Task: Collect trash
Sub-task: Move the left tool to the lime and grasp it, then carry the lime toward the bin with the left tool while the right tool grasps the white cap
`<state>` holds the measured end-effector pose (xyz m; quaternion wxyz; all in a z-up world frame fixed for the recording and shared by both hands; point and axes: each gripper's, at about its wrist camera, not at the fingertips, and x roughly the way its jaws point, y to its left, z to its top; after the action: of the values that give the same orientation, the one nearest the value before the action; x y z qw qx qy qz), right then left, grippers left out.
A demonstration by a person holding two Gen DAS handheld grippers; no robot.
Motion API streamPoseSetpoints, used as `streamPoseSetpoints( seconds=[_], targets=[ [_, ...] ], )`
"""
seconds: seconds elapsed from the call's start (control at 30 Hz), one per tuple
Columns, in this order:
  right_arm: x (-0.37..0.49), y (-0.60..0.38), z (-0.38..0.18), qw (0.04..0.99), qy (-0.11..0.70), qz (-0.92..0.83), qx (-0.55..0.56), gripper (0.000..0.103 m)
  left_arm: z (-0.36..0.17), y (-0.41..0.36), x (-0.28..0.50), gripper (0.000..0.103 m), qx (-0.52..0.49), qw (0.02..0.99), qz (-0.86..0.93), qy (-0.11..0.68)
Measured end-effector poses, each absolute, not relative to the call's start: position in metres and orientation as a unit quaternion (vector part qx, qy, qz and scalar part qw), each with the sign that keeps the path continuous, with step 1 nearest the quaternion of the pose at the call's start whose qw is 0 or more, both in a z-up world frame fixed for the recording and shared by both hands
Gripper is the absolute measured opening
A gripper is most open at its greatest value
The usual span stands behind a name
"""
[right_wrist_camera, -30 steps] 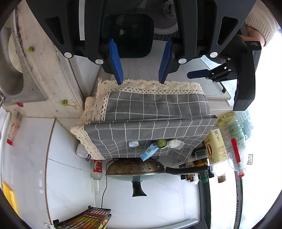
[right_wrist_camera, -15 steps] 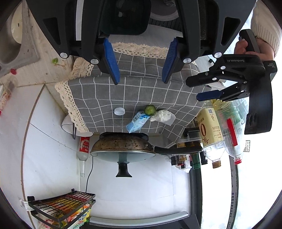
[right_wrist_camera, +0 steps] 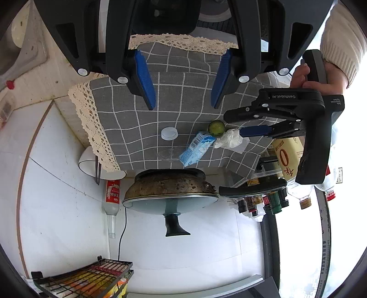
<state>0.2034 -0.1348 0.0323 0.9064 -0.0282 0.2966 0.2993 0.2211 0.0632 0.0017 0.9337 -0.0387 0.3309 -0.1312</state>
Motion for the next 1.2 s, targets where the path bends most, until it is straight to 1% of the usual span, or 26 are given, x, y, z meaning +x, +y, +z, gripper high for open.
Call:
streamPoseSetpoints(
  seconds=[0.17,0.27,0.33,0.37,0.4,0.53,0.6,0.83,1.2],
  targets=[
    [0.226,-0.133,0.022,0.902,0.308,0.303,-0.022,0.051,-0.009,0.071,0.253,0.072,-0.068,0.921,-0.139,0.357],
    [0.241,-0.132,0.019,0.901,0.312,0.301,-0.016,0.051,-0.013,0.068,0.262,0.072,-0.062,0.919,-0.137,0.366],
    [0.251,-0.131,0.017,0.899,0.316,0.302,-0.010,0.051,-0.013,0.067,0.265,0.068,-0.054,0.919,-0.132,0.366],
    [0.256,-0.129,0.016,0.898,0.317,0.304,-0.007,0.051,-0.013,0.067,0.267,0.057,-0.052,0.920,-0.129,0.367],
    [0.261,-0.128,0.016,0.897,0.319,0.306,-0.005,0.051,-0.014,0.068,0.268,0.039,-0.049,0.920,-0.126,0.369],
    [0.280,-0.114,0.011,0.894,0.325,0.307,-0.015,0.051,-0.017,0.071,0.270,0.038,-0.046,0.920,-0.127,0.367],
    [0.291,-0.107,0.006,0.892,0.333,0.304,-0.023,0.051,-0.017,0.074,0.267,0.034,-0.051,0.921,-0.128,0.364],
    [0.310,-0.084,-0.010,0.886,0.346,0.307,-0.041,0.051,-0.012,0.083,0.254,0.033,-0.057,0.927,-0.127,0.350],
    [0.328,-0.053,-0.019,0.891,0.352,0.275,-0.087,0.050,-0.002,0.094,0.237,0.033,-0.082,0.932,-0.133,0.327]
  ],
)
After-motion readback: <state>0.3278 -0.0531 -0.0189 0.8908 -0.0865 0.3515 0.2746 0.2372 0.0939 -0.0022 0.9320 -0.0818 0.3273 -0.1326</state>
